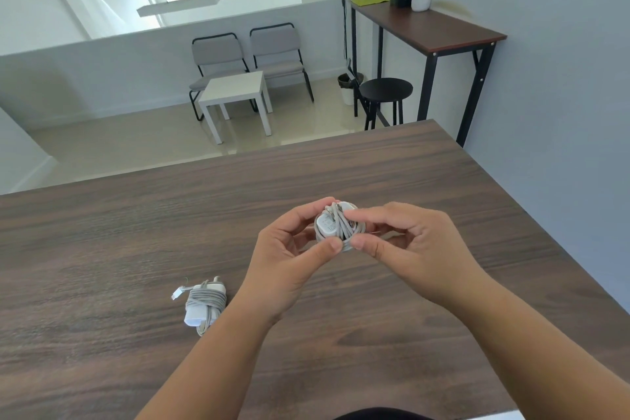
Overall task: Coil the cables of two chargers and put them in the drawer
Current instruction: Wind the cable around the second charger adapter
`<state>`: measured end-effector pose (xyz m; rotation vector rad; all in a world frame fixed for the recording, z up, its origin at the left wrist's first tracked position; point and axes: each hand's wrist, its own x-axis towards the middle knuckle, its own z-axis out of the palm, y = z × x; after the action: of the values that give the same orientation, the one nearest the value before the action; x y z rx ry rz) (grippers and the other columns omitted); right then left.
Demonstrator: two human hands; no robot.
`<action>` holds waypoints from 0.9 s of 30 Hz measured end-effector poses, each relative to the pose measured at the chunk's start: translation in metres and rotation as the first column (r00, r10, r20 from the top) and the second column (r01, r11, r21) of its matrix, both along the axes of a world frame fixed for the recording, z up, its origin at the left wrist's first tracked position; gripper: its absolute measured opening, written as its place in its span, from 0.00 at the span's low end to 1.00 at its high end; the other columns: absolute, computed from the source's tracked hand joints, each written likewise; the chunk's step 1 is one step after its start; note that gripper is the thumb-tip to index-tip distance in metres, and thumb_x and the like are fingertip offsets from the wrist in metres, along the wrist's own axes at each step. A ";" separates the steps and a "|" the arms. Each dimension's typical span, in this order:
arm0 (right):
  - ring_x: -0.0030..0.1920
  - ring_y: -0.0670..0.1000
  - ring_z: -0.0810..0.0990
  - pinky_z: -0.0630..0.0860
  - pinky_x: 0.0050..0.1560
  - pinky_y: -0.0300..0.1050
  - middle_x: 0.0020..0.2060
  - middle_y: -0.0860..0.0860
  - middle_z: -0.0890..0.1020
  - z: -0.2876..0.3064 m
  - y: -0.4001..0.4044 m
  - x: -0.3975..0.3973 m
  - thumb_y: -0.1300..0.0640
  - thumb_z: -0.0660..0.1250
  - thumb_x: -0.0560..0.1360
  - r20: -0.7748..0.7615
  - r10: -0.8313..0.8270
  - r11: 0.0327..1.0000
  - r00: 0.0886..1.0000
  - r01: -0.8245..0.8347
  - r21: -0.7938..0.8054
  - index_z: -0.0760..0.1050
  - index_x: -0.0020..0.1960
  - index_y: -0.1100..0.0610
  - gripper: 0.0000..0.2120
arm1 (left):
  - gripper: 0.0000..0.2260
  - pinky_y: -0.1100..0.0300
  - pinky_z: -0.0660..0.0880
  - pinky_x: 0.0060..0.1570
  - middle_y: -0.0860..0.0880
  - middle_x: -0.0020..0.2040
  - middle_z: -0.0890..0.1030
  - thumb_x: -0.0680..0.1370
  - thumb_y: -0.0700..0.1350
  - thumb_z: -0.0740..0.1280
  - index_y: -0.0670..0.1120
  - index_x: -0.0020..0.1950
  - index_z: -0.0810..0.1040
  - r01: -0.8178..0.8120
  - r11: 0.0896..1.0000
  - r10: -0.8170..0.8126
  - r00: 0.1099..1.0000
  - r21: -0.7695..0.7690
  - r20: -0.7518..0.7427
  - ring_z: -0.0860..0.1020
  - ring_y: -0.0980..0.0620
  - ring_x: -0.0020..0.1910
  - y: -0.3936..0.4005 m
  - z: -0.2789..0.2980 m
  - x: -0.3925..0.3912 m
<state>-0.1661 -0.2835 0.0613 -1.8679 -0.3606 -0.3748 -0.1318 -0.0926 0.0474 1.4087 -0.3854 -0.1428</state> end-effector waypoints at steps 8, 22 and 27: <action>0.38 0.47 0.82 0.80 0.43 0.47 0.37 0.49 0.85 0.008 -0.013 0.004 0.58 0.74 0.72 -0.137 0.101 0.986 0.985 -0.118 -0.121 0.82 0.46 0.49 0.05 | 0.21 0.53 0.79 0.53 0.50 0.59 0.83 0.67 0.45 0.76 0.52 0.59 0.82 -0.003 0.995 -0.002 0.999 0.103 0.054 0.81 0.48 0.57 0.003 -0.003 -0.004; 0.46 0.41 0.74 0.66 0.47 0.27 0.39 0.37 0.78 0.005 -0.016 0.013 0.54 0.70 0.74 0.013 0.206 0.840 0.978 -0.170 -0.515 0.78 0.44 0.50 0.01 | 0.23 0.58 0.79 0.44 0.46 0.49 0.86 0.61 0.47 0.81 0.50 0.56 0.84 0.073 0.956 -0.058 0.996 0.283 -0.060 0.81 0.51 0.45 0.010 -0.003 0.003; 0.44 0.39 0.73 0.66 0.45 0.27 0.38 0.35 0.75 0.001 -0.014 0.017 0.53 0.68 0.74 0.025 0.198 0.847 0.980 -0.158 -0.507 0.77 0.44 0.50 0.01 | 0.23 0.63 0.76 0.37 0.48 0.47 0.85 0.64 0.46 0.77 0.47 0.57 0.82 0.091 0.976 -0.055 0.982 0.198 -0.181 0.80 0.54 0.41 0.004 -0.006 0.001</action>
<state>-0.1491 -0.2979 0.0626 -2.3103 -0.7373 -0.2364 -0.1309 -0.0883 0.0409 1.5720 -0.2827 -0.3730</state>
